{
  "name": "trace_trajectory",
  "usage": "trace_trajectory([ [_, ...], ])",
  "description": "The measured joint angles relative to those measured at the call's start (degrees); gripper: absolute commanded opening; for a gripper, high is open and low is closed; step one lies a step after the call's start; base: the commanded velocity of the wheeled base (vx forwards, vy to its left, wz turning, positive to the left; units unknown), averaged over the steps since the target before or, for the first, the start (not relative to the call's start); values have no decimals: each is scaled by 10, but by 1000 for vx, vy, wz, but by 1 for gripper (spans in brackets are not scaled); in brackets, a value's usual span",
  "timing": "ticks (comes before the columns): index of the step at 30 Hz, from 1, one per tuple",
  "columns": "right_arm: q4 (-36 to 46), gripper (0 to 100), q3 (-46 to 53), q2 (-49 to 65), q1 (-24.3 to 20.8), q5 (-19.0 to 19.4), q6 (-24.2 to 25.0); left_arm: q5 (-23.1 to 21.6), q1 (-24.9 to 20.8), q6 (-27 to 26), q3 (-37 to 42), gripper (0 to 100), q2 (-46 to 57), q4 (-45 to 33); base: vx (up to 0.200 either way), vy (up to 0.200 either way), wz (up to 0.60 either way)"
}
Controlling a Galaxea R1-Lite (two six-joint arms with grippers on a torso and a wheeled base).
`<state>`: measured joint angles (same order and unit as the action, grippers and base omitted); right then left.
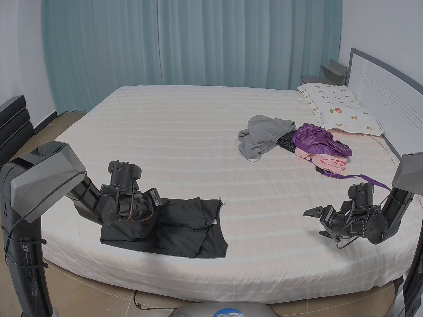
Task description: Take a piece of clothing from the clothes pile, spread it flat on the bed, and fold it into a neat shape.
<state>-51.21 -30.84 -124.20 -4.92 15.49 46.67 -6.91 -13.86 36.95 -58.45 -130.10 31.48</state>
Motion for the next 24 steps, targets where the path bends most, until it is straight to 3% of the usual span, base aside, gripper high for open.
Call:
trace_trajectory([
  [16, 0, 100, 1, -1, -5, 0, -1, 68, -67, 3, -34, 0, -37, -4, 0, -13, 0],
  [17, 0, 100, 1, -1, -5, 0, -1, 70, -69, 3, -35, 100, -39, -4, 0, 0, 0],
  [24, 0, 100, 2, -2, -9, 0, 0, 72, -81, 7, -36, 100, -45, -19, 0, 0, 0],
])
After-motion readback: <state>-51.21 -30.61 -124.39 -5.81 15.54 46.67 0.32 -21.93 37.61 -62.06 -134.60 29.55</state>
